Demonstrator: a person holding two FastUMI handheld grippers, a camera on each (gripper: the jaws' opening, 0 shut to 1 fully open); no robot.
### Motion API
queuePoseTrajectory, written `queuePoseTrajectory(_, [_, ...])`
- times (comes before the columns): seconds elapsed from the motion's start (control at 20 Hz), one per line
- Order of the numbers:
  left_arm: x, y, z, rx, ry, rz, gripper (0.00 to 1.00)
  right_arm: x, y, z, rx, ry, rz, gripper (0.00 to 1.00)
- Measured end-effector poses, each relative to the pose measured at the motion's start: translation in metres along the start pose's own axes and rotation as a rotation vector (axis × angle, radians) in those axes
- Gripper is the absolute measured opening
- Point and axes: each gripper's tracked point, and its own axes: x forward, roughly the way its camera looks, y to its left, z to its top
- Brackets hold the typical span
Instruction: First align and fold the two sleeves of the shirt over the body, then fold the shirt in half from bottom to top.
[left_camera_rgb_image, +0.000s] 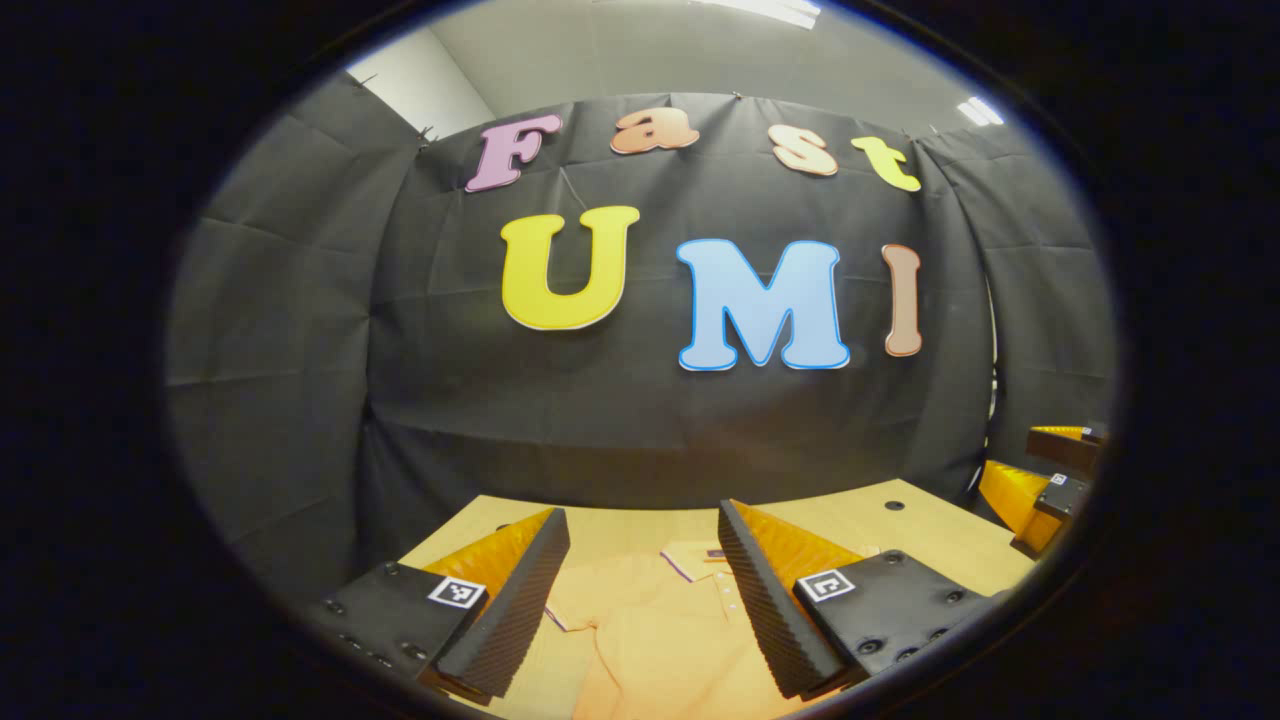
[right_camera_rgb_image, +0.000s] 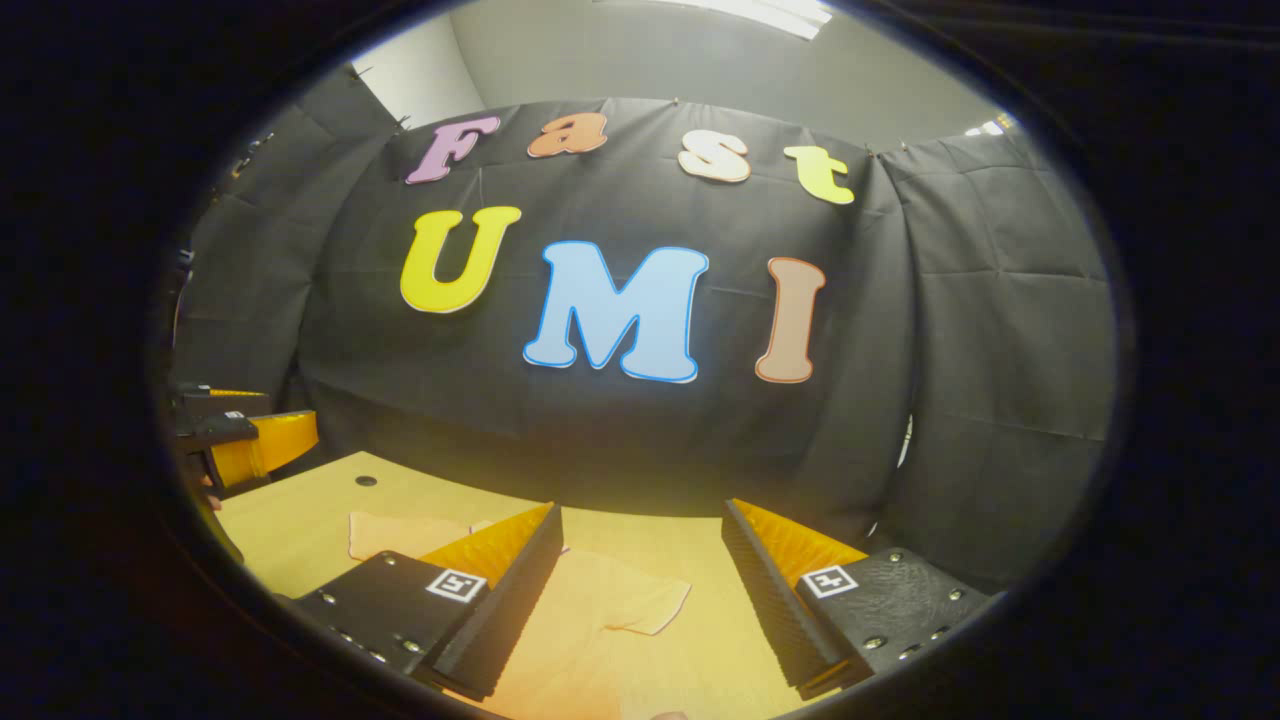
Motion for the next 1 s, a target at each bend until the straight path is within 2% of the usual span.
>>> queuePoseTrajectory(0.05, [0.001, -0.002, 0.0, -0.026, -0.004, -0.001, 0.96, 0.001, -0.001, 0.001, -0.013, -0.001, 0.0, 0.99])
queuePoseTrajectory(0.35, [0.001, 0.0, -0.001, 0.004, 0.007, 0.003, 0.99, 0.013, -0.001, -0.01, -0.003, 0.046, 0.004, 0.99])
queuePoseTrajectory(0.65, [0.004, -0.003, -0.009, 0.036, 0.056, -0.031, 0.98, 0.058, -0.015, -0.051, -0.005, 0.157, -0.02, 0.99])
queuePoseTrajectory(1.0, [0.014, 0.001, -0.019, 0.048, 0.09, 0.007, 0.96, 0.118, -0.022, -0.112, 0.022, 0.301, -0.019, 0.99])
